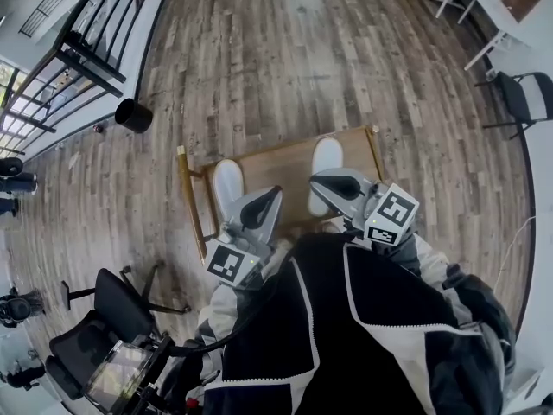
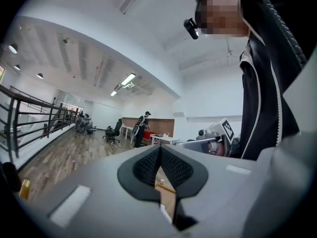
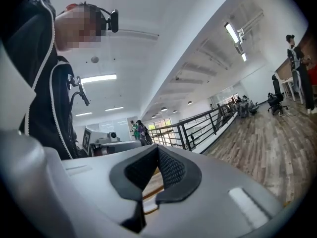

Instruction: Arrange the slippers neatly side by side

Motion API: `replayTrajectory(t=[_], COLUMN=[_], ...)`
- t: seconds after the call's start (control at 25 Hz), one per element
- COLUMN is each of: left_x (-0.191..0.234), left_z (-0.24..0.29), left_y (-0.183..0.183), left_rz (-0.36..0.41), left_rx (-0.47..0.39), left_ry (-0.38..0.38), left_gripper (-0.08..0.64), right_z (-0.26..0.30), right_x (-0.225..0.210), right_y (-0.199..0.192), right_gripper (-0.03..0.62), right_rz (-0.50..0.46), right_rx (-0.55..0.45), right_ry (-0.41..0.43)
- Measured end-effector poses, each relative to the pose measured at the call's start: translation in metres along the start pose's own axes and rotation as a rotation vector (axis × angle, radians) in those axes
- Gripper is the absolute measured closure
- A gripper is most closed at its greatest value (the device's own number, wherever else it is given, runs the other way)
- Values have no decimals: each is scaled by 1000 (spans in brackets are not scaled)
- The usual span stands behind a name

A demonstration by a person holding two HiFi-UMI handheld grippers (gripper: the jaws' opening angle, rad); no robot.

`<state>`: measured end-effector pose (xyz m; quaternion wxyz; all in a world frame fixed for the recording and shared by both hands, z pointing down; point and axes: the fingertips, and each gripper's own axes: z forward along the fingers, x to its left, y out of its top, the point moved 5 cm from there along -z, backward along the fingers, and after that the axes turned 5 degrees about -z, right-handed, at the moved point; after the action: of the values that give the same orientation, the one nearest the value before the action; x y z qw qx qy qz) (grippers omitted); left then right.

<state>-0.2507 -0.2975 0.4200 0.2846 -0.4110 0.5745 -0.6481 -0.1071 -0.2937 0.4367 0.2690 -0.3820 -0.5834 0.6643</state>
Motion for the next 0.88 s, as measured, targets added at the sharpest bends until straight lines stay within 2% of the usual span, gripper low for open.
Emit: replayTrajectory(t=[0.16, 0.28, 0.36, 0.52, 0.64, 0.88], left_x=[-2, 4, 7, 8, 5, 4], left_z=[2, 2, 0, 2, 0, -9], left_y=[-3, 1, 1, -5, -12, -11], left_rz=[-41, -84, -105, -126, -143, -151], left_rx=[-4, -31, -43, -26, 3, 9], left_ry=[-8, 13, 25, 40, 26, 23], left_gripper=[545, 545, 545, 545, 545, 545], right_z=[3, -1, -5, -15, -20, -25], right_x=[4, -4, -17, -51, -72, -114], right_y=[-1, -9, -26, -81, -126, -209], right_gripper=[588, 588, 583, 426, 399, 353], right_rz=[-12, -24, -4, 82, 153, 313], right_rx=[6, 30, 78, 226, 334, 548], right_ry=[14, -26, -76, -196, -302, -493])
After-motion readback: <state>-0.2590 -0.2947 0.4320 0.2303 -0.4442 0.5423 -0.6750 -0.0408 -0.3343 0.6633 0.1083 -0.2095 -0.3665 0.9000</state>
